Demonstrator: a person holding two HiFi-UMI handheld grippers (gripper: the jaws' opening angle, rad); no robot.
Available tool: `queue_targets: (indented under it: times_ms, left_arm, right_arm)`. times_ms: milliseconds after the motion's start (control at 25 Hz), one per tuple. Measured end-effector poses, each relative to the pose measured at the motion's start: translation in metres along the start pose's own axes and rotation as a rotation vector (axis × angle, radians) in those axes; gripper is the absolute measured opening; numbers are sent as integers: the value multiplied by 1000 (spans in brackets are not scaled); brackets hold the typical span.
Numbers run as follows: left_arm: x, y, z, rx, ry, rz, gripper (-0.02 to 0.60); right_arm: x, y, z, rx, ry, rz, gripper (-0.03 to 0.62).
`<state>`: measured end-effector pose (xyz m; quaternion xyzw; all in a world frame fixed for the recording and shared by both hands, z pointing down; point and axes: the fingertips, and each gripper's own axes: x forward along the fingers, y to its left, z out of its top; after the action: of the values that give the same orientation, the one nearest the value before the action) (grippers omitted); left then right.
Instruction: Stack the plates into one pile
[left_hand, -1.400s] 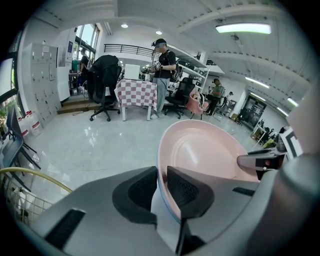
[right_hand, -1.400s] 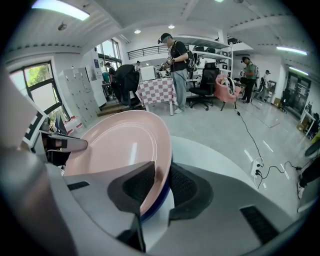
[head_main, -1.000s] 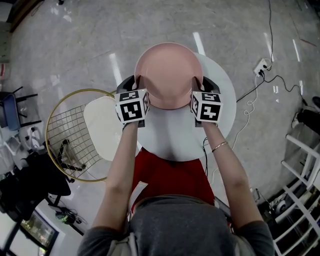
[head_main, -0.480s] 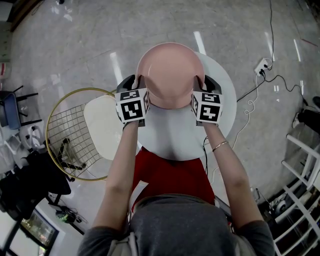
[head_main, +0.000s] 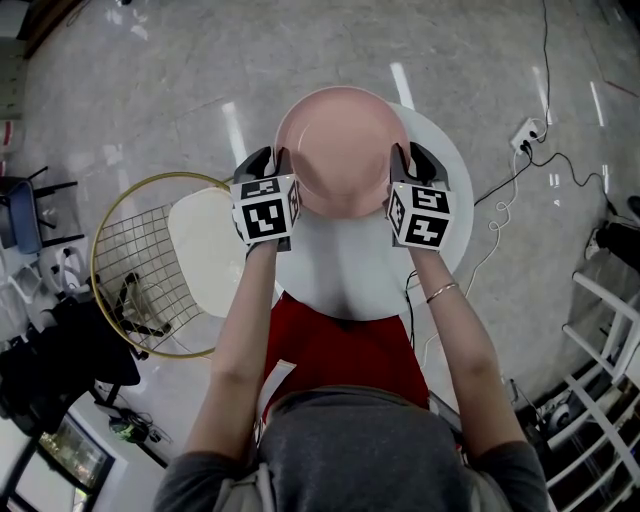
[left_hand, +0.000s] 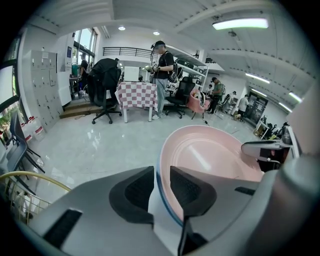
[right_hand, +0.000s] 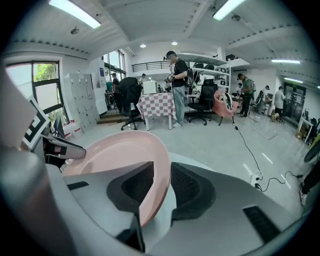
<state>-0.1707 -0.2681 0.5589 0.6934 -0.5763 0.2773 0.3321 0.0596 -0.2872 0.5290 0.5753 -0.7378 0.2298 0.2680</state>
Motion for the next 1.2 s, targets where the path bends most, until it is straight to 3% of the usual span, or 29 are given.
queue_targets:
  times_ms: [720, 1200]
  left_arm:
    - [-45, -10, 35, 30, -151, -23, 100]
    - [-95, -26, 42, 42, -266, -14, 40]
  right_arm:
    - [-41, 8, 35, 51, -155, 53, 100]
    - [-104, 17, 55, 83, -300, 181, 77]
